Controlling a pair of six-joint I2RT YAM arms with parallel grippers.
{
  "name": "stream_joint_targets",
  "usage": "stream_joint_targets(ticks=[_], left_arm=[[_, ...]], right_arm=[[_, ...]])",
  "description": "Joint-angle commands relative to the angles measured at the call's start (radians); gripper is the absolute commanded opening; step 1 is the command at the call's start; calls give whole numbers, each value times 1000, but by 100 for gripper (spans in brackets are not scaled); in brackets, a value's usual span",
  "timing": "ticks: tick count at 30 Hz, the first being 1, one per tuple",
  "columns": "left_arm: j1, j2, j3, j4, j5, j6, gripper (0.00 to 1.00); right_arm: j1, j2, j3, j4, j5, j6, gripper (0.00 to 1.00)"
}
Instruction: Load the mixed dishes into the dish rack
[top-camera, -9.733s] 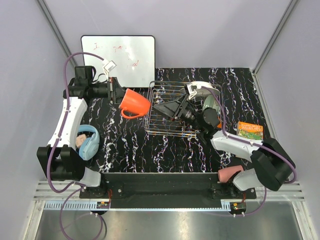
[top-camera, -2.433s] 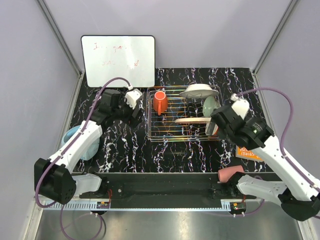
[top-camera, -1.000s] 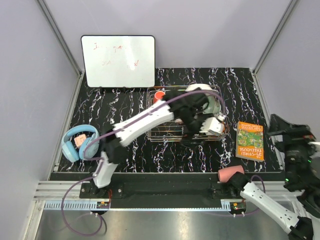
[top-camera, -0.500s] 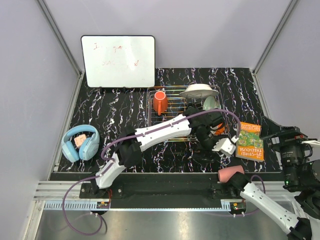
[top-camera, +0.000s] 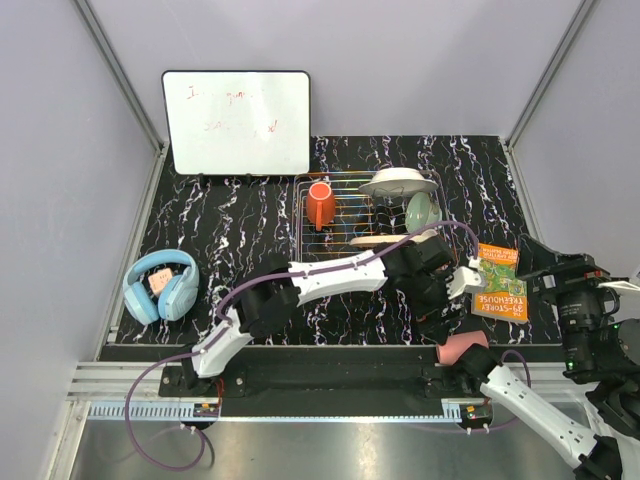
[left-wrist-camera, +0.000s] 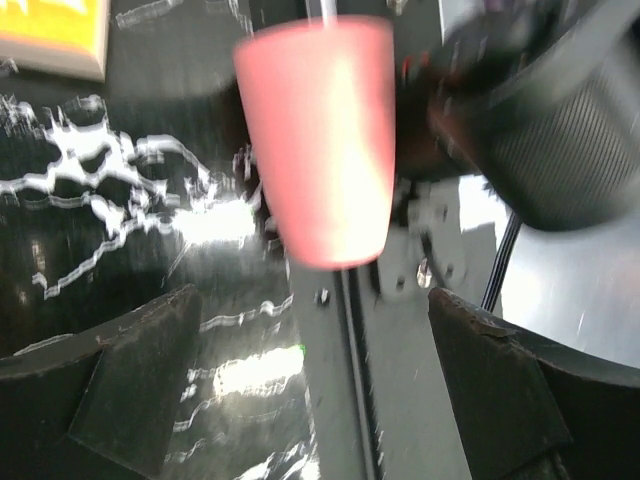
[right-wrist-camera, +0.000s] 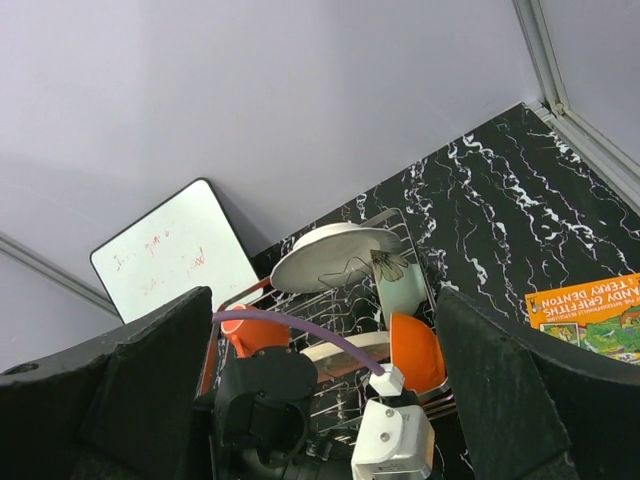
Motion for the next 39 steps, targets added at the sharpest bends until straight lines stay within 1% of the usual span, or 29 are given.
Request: stream_joint_targets(ticks=[1, 8, 19, 30, 39], left_arm=[[-32, -21, -10, 156, -55, -150, 99], [-47, 7, -33, 170, -63, -165, 99], [-73, 39, -82, 170, -36, -112, 99], [-93, 93, -59, 191, -26, -130, 99], [-102, 146, 16, 220, -48, -171, 99]], right_arm=[[-2, -18, 18, 8, -1, 1, 100], [-2, -24, 35, 3, 4, -16, 100], [-2, -11, 62, 0, 5, -39, 100], [-2, 1, 79, -34, 16, -36, 100], [-2, -8, 87, -63, 8, -25, 100]])
